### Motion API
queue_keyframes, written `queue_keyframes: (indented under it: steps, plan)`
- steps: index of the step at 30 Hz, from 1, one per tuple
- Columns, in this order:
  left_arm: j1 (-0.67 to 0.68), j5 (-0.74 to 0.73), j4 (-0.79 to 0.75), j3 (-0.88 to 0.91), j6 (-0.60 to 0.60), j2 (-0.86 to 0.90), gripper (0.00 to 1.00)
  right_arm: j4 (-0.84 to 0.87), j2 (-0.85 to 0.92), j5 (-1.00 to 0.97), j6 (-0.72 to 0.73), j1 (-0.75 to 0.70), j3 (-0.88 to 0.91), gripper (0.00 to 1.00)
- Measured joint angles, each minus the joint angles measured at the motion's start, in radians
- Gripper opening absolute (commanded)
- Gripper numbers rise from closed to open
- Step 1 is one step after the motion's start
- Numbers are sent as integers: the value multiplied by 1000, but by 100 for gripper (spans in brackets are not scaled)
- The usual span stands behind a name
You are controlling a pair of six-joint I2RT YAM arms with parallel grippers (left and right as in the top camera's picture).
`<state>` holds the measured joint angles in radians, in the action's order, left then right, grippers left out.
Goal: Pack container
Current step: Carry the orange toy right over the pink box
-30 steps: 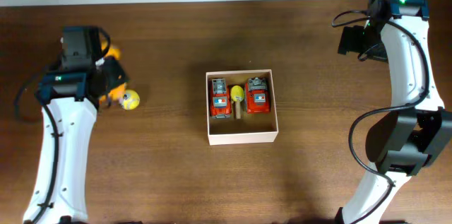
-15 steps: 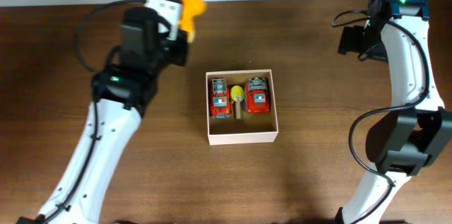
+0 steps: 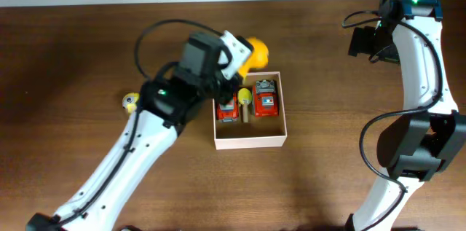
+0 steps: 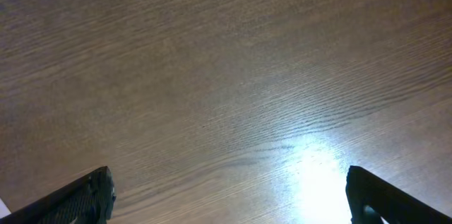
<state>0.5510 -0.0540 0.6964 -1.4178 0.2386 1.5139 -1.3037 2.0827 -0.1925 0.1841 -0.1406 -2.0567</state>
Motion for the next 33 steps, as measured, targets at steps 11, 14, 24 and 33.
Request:
queue_keyframes:
  steps: [11,14,24,33]
  plan:
    - [75,-18,135,0,126,108,2,0,0,0,0,0,0,99]
    - [89,-18,159,0,133,130,2,0,0,0,0,0,0,99]
    - [177,-60,179,0,141,163,2,0,0,0,0,0,0,99]
    - [192,-62,207,-8,141,200,2,0,0,0,0,0,0,99]
